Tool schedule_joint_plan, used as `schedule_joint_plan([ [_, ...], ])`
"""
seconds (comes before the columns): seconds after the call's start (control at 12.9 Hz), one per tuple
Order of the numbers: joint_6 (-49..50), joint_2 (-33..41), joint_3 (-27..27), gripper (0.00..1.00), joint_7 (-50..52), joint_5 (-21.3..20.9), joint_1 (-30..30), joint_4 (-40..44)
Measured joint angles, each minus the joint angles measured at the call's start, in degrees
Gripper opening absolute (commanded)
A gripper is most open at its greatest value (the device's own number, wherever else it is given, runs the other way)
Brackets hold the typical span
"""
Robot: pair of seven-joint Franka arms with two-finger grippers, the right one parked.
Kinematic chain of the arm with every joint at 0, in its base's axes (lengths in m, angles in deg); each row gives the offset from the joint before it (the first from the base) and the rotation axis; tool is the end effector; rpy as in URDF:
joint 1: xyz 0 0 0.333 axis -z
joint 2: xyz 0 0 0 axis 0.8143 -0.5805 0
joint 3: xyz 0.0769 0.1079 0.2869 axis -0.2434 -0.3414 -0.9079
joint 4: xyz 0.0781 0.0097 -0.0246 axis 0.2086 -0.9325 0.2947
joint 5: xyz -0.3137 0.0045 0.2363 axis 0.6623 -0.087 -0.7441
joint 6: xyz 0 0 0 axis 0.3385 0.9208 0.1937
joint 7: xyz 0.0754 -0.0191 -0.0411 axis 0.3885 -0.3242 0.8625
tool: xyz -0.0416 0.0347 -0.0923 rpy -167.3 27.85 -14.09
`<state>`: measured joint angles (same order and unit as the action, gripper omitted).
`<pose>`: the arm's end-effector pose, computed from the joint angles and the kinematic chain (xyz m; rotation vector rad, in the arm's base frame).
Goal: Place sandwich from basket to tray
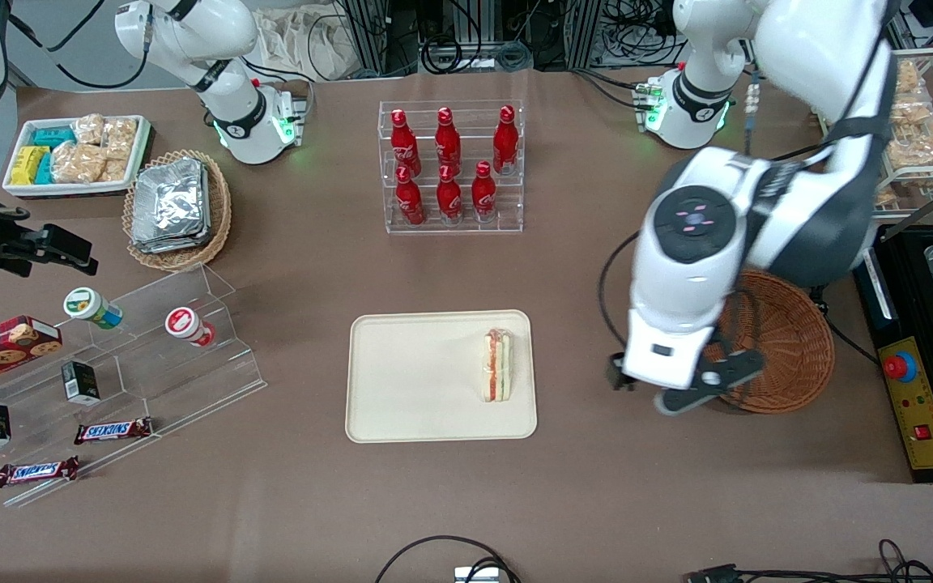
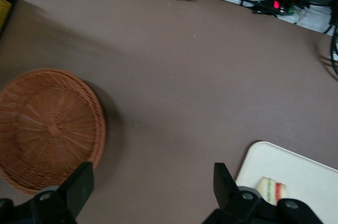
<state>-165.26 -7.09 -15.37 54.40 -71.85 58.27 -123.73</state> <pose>0.6605 -0.2609 0.5069 -2.9098 -0.5807 -0.2631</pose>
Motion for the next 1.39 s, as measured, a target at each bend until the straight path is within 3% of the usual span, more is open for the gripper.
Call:
schedule_joint_plan([
  [0.85,6.65,6.02,-0.25,1.0,-20.95,7.35,-9.68,-0.32],
  [1.16,7.15,12.18,-9.22,1.0,-33.7,17.07,-9.99,-4.73],
  [1.39,7.13,18.41,-15.81,1.0,-40.36,21.61,-8.96,-10.29],
])
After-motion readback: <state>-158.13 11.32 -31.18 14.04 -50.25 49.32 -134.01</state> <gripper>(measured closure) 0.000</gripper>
